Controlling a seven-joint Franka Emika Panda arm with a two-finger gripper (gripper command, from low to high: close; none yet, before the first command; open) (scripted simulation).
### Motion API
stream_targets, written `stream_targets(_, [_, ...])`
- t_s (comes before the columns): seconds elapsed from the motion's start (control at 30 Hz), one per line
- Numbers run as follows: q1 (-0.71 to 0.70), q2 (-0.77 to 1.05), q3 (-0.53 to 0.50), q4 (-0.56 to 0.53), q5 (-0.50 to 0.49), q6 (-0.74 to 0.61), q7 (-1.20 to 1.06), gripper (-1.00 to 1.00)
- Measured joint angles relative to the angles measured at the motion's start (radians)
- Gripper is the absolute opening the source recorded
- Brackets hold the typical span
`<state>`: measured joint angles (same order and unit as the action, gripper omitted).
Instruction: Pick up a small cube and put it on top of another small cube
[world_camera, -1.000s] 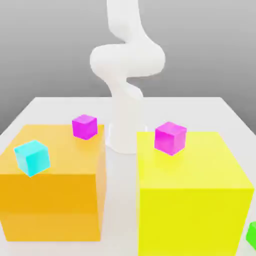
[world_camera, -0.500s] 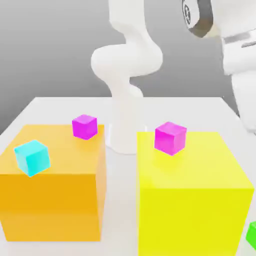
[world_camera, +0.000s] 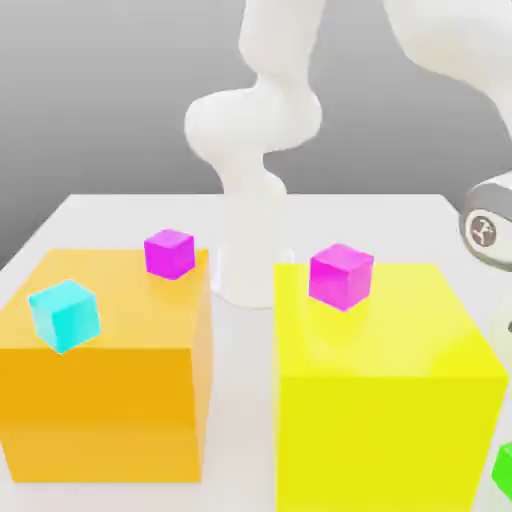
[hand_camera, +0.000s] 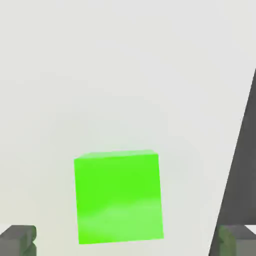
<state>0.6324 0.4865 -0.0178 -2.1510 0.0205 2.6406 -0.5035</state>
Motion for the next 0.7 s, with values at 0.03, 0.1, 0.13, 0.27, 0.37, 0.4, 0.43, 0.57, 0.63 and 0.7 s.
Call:
stream_targets(0.03, [0.001,0.038,0.000,0.007,0.000,0.029,-0.002,0.00])
stream_targets(0.1, [0.000,0.066,0.002,0.013,0.000,0.051,-0.004,-1.00])
stream_targets(0.13, [0.000,0.066,0.002,0.013,0.000,0.050,-0.004,-1.00])
stream_targets(0.27, [0.000,0.073,0.000,0.017,0.007,0.023,-0.005,-1.00])
stream_targets(0.37, [0.006,0.009,-0.004,0.002,0.000,0.000,-0.004,-1.00])
stream_targets(0.4, [0.007,-0.025,-0.005,-0.006,-0.001,-0.026,-0.004,-1.00])
stream_targets(0.43, [0.003,-0.055,-0.002,-0.008,0.003,-0.051,-0.009,-1.00])
stream_targets(0.57, [-0.036,-0.127,0.022,0.011,0.069,-0.135,-0.067,-1.00])
stream_targets(0.63, [-0.055,-0.184,0.021,-0.002,0.105,-0.184,-0.068,-1.00])
stream_targets(0.7, [-0.073,-0.246,0.015,-0.018,0.130,-0.234,-0.059,-1.00])
